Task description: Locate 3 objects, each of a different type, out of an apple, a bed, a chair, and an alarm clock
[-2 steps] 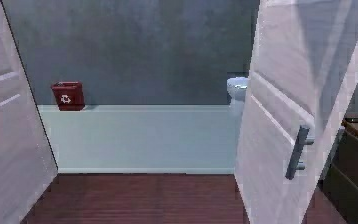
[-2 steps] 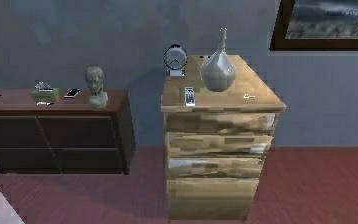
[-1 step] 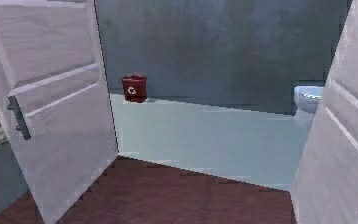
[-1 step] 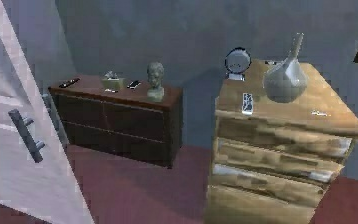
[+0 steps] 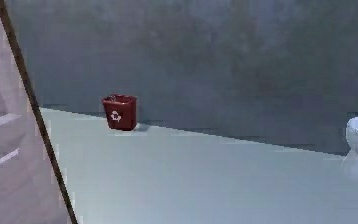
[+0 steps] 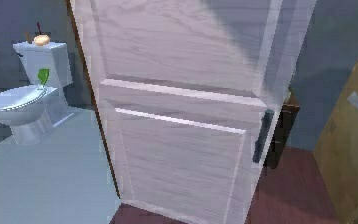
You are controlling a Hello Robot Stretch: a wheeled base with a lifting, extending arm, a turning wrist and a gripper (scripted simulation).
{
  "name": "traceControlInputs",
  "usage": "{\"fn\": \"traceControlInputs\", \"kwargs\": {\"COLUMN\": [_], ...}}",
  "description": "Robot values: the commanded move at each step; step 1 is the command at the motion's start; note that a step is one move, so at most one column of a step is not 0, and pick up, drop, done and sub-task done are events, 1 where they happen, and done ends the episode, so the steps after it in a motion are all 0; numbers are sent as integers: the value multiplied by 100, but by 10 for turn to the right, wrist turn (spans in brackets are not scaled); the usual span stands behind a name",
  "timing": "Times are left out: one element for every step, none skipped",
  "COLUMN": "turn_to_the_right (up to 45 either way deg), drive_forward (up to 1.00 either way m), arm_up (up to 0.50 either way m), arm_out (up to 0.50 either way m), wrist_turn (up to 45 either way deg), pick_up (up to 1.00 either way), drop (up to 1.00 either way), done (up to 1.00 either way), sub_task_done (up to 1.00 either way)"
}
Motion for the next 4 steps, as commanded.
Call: {"fn": "traceControlInputs", "kwargs": {"turn_to_the_right": [-30,0,-210,0], "drive_forward": [0,95,0,20], "arm_up": [0,0,0,0], "arm_out": [0,0,0,0], "wrist_turn": [0,0,0,0], "pick_up": [0,0,0,0], "drop": [0,0,0,0], "done": [0,0,0,0], "sub_task_done": [0,0,0,0]}}
